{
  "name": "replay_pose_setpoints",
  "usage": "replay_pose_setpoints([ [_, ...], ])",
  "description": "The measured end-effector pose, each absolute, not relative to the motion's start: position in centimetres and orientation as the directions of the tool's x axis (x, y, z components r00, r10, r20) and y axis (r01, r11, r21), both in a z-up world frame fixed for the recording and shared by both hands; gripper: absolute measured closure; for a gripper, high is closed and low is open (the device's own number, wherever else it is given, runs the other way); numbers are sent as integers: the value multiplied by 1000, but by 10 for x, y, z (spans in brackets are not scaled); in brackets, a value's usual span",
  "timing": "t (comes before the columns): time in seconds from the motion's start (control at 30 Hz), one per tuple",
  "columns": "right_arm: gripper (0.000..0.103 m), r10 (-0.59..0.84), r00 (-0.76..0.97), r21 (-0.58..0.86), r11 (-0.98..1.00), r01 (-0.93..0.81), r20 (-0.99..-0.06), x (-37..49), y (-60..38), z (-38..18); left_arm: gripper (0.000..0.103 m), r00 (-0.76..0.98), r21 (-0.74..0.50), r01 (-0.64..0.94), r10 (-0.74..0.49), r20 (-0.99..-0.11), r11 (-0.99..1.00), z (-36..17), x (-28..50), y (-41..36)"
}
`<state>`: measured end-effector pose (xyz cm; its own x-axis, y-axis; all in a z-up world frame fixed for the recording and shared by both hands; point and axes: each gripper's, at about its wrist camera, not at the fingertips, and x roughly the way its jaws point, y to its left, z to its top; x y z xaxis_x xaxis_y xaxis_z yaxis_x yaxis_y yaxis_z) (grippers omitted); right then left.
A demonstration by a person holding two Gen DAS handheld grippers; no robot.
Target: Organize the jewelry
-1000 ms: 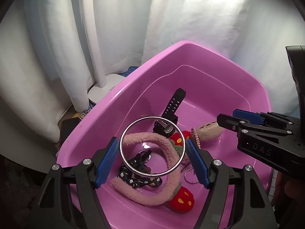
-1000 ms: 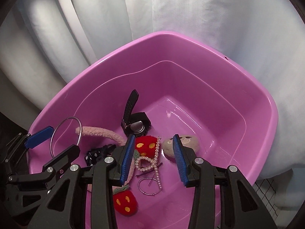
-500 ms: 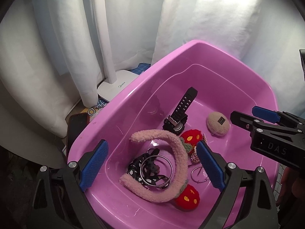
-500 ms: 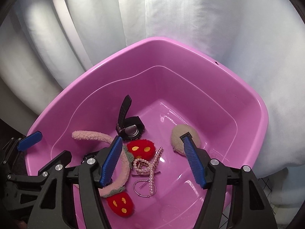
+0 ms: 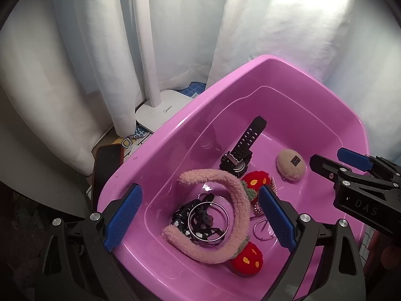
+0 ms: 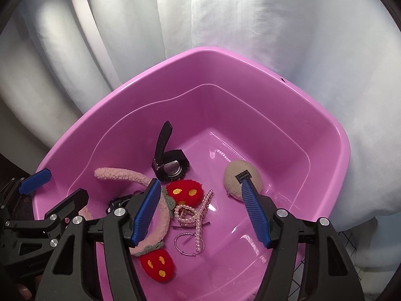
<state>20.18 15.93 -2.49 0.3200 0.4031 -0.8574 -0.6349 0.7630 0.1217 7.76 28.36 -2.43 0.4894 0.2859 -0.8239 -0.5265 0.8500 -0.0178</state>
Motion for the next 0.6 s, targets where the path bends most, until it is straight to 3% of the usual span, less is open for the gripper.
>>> replay_pose_setpoints([
  [0.6, 39, 404, 326, 117, 761, -638, -855, 198, 158, -25, 11, 485, -17, -538, 293, -824, 843, -22, 74, 285],
])
